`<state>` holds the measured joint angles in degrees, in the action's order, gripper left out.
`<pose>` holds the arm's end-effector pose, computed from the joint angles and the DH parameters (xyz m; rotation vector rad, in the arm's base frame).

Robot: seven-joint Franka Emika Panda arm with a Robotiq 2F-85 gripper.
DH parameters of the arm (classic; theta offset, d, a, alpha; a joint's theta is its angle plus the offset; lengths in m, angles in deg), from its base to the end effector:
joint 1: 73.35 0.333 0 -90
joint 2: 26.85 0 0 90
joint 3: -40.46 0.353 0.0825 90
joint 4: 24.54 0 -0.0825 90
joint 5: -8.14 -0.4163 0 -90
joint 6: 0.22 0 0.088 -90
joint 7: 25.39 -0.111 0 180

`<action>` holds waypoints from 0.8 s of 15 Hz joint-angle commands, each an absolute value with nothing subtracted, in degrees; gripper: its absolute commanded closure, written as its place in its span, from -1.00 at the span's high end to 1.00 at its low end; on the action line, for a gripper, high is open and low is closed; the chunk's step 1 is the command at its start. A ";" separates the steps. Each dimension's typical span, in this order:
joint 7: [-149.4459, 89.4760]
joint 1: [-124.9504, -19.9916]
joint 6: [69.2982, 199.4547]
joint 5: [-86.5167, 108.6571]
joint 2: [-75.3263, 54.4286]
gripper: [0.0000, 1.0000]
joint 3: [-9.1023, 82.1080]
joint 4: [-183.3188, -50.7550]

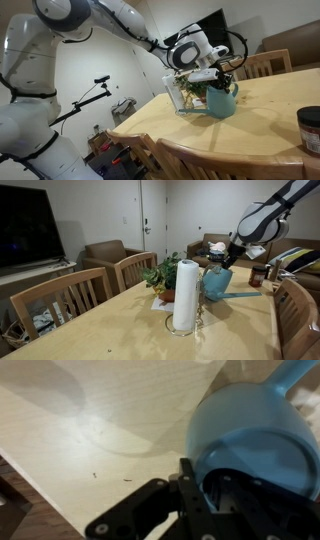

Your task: Pick up the watering can and water the plant

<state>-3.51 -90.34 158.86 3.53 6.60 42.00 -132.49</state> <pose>0.6782 -0.1927 0.2291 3.0570 0.0531 0.4766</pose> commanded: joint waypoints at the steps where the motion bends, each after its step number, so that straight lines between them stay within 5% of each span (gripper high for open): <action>1: -16.97 -80.78 163.59 13.05 1.93 -0.92 29.66 -139.90; 5: -36.22 -64.43 158.31 27.60 1.79 -0.92 10.79 -141.40; 6: -30.37 -72.24 160.39 24.84 3.43 -0.67 18.47 -139.30; 12: -35.98 -66.91 159.45 28.13 3.25 -0.67 13.18 -140.30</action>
<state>-34.77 -65.11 159.77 26.16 3.59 11.50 -140.60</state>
